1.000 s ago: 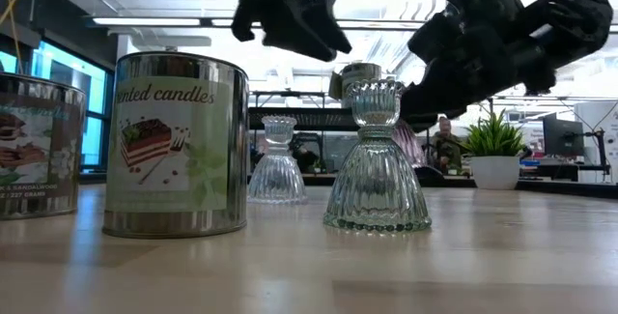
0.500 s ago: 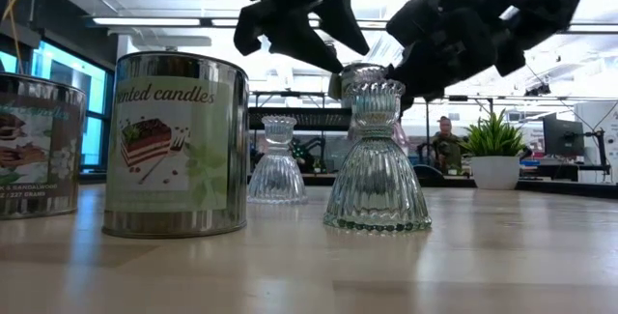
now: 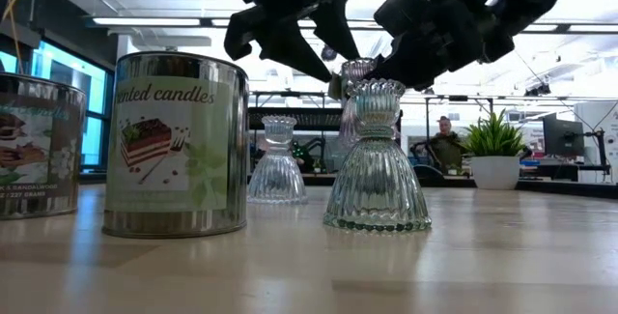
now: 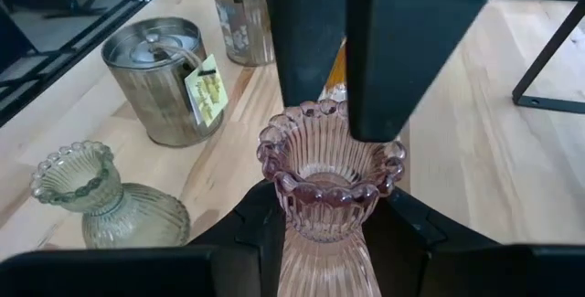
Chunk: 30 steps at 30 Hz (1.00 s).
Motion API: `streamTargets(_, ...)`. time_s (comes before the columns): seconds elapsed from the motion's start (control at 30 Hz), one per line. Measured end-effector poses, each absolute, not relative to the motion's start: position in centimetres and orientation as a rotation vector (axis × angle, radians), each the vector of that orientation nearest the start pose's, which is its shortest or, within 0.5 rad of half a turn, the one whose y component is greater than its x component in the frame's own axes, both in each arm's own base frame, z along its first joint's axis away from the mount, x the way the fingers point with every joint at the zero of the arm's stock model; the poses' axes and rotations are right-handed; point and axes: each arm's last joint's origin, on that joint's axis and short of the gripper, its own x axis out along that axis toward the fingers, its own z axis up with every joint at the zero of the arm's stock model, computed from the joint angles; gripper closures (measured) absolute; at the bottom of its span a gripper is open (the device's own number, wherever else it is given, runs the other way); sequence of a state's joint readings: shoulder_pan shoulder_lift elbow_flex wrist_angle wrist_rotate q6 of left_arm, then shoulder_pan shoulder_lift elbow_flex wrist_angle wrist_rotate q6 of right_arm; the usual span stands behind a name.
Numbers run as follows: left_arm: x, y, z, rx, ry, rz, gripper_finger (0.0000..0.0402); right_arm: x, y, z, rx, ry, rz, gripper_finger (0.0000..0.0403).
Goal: Pick & Place candle stick holders
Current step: Put the pink glass candlestick on the shelf
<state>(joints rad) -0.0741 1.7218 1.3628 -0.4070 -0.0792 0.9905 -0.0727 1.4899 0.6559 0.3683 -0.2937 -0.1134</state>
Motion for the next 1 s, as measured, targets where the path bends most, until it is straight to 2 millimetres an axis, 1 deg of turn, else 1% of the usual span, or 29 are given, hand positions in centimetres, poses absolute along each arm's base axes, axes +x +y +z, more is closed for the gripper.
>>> streamTargets(0.13, 37.8, -3.4, 26.8, 1.005, 0.694, -0.399, 0.0153, 29.2, -1.7, 18.2, -0.023, 0.451, 0.229, 0.0290)
streamTargets(0.27, 37.9, -3.8, 26.1, 1.018, 0.722, -0.413, 0.0153, 29.2, -2.0, 18.1, -0.018, 0.459, 0.217, 0.0290)
streamTargets(0.4, 38.4, -3.8, 25.9, 1.038, 0.699, -0.406, 0.0154, 29.2, -2.1, 18.3, -0.021, 0.444, 0.214, 0.0290)
streamTargets(1.0, 38.4, -3.6, 25.8, 1.070, 0.738, -0.344, 0.0154, 29.2, -2.1, 18.1, -0.014, 0.458, 0.213, 0.0290)
